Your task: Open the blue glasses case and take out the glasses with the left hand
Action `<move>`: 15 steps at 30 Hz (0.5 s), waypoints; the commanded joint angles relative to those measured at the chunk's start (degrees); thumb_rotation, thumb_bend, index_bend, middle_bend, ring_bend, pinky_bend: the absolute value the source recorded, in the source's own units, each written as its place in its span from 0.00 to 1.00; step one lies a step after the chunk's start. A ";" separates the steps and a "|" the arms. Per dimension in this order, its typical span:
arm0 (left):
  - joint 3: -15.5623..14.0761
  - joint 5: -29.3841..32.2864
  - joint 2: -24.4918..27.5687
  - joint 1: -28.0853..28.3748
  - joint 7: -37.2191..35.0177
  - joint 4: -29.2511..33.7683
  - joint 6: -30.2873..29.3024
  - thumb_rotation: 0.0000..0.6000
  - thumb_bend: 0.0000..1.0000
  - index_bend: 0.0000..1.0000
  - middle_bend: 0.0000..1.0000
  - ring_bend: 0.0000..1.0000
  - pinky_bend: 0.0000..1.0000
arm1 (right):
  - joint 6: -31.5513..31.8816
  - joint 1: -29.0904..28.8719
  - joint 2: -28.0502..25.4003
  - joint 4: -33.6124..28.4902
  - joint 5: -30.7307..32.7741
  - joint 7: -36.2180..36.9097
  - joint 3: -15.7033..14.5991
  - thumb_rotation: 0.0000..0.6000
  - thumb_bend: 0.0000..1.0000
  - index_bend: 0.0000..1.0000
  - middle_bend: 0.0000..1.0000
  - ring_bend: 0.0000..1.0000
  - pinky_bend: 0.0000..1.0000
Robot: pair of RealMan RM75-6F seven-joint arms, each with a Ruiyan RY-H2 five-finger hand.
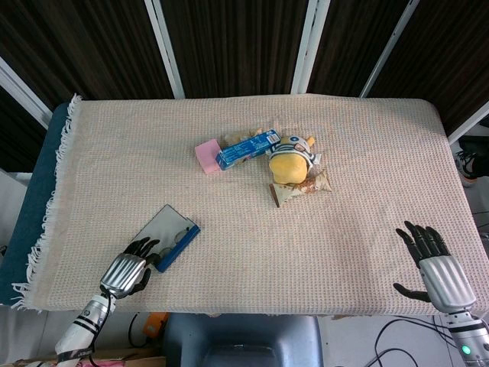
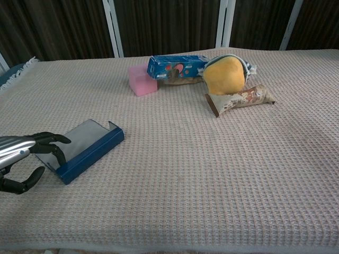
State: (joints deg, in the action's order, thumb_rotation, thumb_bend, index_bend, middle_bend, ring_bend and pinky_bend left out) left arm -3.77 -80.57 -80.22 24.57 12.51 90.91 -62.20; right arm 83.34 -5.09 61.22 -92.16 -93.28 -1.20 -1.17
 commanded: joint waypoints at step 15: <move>-5.22 -8.08 0.76 -2.64 3.74 5.63 -1.93 1.00 0.64 0.28 0.00 0.00 0.05 | 2.10 0.73 -1.00 0.20 -1.90 2.63 -0.64 1.00 0.10 0.00 0.00 0.00 0.00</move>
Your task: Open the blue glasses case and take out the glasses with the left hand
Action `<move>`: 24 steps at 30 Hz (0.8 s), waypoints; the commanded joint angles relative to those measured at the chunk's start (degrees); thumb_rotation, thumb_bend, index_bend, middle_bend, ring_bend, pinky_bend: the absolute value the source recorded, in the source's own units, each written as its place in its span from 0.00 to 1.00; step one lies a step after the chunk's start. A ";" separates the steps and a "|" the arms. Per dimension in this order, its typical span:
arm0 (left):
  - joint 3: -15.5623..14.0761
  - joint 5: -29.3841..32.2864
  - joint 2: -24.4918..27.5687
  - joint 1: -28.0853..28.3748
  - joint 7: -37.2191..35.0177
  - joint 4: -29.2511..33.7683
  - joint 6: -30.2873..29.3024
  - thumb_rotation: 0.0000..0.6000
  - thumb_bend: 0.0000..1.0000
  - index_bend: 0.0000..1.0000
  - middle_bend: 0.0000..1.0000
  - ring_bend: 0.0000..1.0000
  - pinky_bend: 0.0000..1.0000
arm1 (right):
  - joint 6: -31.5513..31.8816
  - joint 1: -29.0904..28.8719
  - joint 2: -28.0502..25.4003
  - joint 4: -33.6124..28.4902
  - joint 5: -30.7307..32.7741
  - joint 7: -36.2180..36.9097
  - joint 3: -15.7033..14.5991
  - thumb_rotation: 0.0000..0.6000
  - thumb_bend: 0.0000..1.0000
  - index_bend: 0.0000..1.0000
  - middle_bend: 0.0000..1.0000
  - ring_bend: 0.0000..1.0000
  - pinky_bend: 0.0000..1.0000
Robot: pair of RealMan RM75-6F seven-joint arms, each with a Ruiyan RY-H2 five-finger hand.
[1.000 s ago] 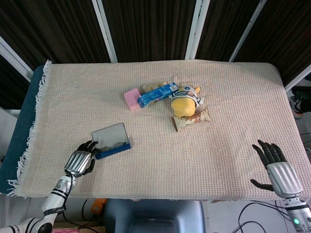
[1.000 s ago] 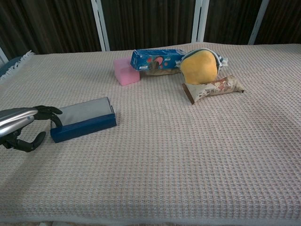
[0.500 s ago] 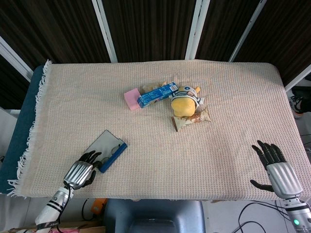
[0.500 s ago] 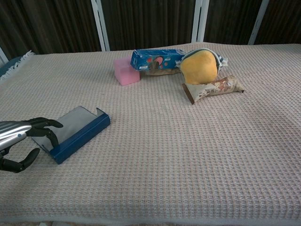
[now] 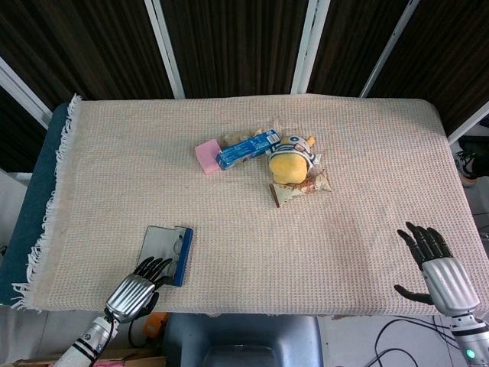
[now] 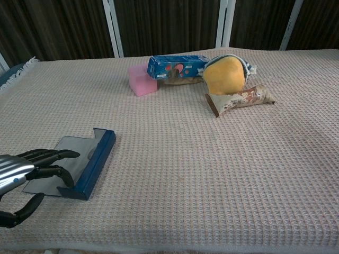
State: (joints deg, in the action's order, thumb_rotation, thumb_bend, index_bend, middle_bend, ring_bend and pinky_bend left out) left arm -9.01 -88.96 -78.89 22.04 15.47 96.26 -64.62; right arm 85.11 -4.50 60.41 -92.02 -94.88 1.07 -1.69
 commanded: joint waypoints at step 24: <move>3.15 3.89 -8.50 0.60 7.32 -0.20 3.66 1.00 0.63 0.16 0.00 0.00 0.01 | 3.90 1.52 -1.71 1.64 -1.99 5.69 -0.40 1.00 0.09 0.00 0.00 0.00 0.00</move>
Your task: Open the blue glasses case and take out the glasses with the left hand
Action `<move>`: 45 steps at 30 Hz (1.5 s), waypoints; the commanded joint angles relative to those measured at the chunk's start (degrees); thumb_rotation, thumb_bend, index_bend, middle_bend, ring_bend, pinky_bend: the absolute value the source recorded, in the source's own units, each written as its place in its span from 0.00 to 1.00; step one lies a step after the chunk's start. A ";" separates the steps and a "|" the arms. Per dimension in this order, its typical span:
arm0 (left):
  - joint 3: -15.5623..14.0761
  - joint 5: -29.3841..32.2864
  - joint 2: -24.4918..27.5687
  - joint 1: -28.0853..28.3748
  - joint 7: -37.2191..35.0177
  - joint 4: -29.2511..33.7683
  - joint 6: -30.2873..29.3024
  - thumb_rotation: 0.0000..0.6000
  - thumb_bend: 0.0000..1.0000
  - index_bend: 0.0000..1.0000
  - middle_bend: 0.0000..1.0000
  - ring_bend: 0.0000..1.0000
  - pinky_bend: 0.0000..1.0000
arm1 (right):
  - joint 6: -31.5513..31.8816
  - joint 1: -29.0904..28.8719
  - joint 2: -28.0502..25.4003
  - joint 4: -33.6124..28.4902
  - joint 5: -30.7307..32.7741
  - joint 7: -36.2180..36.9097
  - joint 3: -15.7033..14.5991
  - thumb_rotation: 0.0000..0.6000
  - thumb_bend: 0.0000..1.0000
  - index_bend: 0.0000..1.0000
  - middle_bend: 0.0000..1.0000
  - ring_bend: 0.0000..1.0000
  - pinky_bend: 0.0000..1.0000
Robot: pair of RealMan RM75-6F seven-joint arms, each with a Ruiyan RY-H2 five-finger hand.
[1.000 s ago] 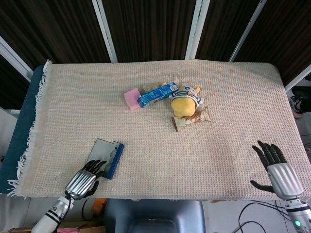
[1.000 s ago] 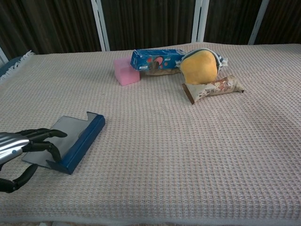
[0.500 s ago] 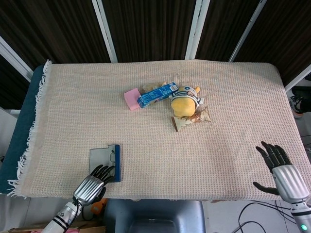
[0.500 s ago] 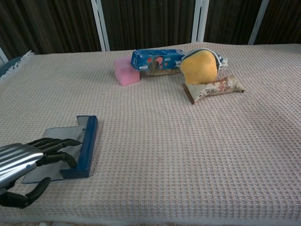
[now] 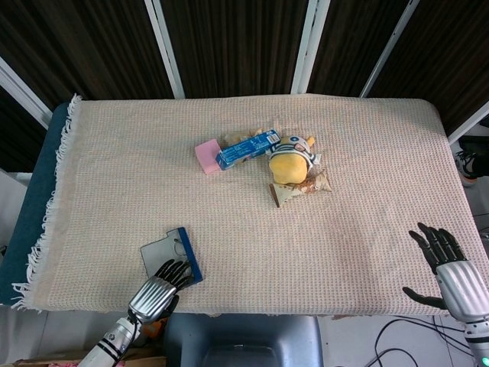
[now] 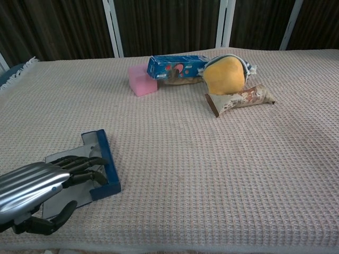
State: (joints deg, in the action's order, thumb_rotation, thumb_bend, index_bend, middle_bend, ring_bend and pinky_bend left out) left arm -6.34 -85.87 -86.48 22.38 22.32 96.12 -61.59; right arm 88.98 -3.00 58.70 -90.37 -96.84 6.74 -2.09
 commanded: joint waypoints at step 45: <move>13.48 13.22 -21.74 6.88 13.54 -18.01 0.70 1.00 0.62 0.10 0.00 0.00 0.00 | 1.37 0.79 -0.75 1.25 0.85 3.24 0.81 1.00 0.09 0.00 0.00 0.00 0.00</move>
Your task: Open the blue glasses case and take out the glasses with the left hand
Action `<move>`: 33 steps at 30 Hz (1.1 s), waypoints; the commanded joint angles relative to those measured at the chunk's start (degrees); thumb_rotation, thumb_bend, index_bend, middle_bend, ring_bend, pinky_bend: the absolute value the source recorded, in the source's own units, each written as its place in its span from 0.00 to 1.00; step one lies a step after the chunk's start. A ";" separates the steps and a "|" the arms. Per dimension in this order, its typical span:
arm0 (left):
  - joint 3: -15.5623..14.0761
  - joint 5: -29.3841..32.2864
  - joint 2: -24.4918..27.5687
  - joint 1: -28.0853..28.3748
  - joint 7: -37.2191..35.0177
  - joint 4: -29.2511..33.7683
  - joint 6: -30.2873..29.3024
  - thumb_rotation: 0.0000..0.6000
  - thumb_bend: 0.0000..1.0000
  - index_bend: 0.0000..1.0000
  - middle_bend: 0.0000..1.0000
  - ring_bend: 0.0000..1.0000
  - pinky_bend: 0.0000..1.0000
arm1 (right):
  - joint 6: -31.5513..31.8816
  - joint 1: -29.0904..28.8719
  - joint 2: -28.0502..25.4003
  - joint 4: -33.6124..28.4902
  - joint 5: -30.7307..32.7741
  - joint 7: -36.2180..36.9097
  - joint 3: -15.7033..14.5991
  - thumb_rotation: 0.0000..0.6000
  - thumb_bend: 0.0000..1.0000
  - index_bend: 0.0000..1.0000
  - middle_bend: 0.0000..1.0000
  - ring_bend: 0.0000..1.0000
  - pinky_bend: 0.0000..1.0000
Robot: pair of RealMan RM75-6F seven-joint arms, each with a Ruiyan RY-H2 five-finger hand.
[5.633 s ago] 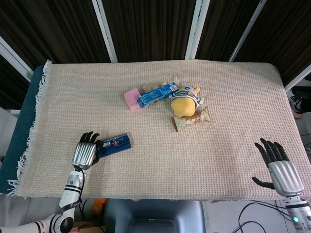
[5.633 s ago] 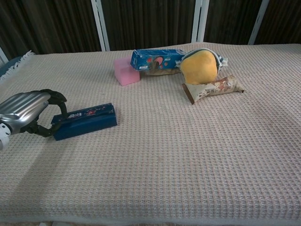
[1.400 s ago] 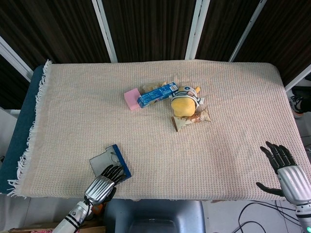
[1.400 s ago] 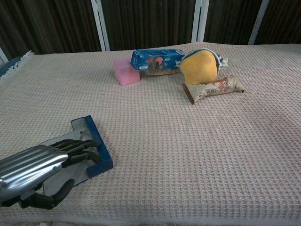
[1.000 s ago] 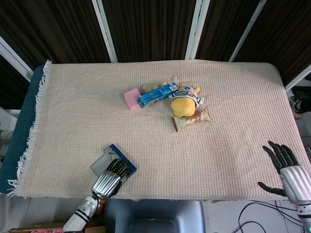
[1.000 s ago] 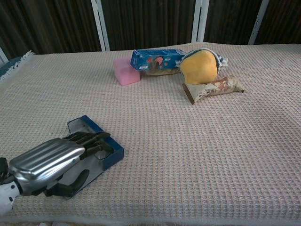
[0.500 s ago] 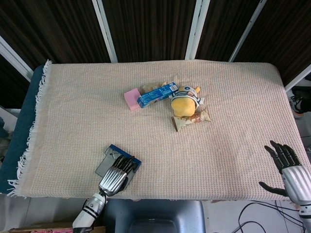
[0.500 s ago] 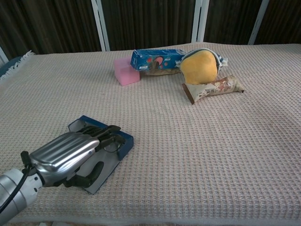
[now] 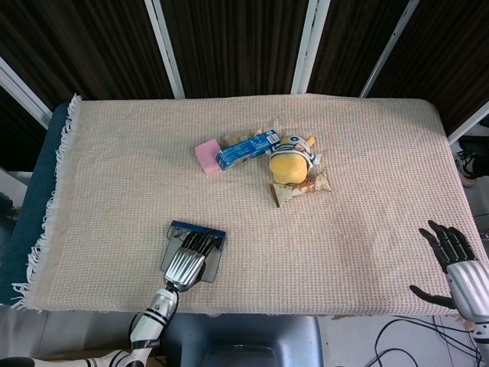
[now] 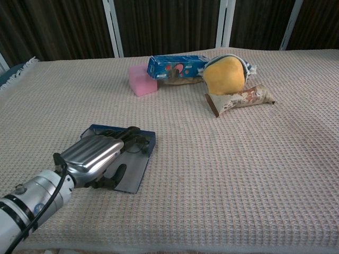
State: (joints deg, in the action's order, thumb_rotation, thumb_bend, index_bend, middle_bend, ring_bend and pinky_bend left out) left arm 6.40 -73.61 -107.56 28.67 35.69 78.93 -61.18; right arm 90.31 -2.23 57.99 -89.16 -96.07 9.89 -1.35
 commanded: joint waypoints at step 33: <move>7.37 4.60 5.93 6.07 -3.99 -1.61 0.82 1.00 0.50 0.22 0.00 0.00 0.01 | -0.67 -0.24 0.18 -0.22 -0.41 -0.62 -0.02 1.00 0.10 0.00 0.00 0.00 0.00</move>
State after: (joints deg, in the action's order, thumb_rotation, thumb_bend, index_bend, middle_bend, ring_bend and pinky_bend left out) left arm 13.73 -69.39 -101.78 34.61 31.79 77.29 -60.71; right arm 89.66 -2.46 58.17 -89.36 -96.49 9.29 -1.38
